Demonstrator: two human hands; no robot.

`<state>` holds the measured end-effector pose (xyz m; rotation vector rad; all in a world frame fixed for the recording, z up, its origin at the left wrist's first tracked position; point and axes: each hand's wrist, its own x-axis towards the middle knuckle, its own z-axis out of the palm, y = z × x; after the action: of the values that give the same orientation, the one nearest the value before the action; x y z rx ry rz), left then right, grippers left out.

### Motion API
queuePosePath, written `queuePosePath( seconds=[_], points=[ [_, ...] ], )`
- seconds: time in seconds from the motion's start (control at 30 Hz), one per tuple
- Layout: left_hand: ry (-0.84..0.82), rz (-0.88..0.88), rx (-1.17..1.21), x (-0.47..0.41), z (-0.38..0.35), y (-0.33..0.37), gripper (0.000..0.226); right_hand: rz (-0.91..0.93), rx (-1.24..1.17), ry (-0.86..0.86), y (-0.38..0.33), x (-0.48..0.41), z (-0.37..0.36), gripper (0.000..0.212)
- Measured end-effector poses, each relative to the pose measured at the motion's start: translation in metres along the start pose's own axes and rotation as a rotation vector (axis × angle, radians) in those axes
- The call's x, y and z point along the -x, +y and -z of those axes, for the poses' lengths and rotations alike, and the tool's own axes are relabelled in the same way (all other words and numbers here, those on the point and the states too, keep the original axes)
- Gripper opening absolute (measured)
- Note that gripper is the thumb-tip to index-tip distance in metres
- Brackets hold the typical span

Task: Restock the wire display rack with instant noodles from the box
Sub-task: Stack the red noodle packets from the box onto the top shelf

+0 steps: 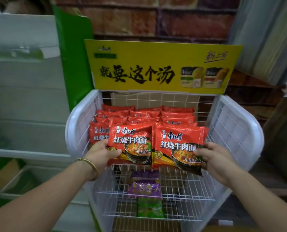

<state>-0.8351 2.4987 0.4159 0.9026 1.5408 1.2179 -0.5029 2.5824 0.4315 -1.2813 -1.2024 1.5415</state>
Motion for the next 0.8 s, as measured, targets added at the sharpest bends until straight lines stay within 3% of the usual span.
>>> queuePosePath(
  seconds=[0.33,0.8],
  points=[
    [0.204,0.032,0.139,-0.033,0.054,-0.011,0.027,-0.018,0.005,-0.011,-0.002,-0.041,-0.074,0.032],
    [0.348,0.004,-0.032,-0.056,0.050,-0.021,0.036,-0.074,0.005,0.009,0.017,-0.066,-0.100,0.028]
  ],
)
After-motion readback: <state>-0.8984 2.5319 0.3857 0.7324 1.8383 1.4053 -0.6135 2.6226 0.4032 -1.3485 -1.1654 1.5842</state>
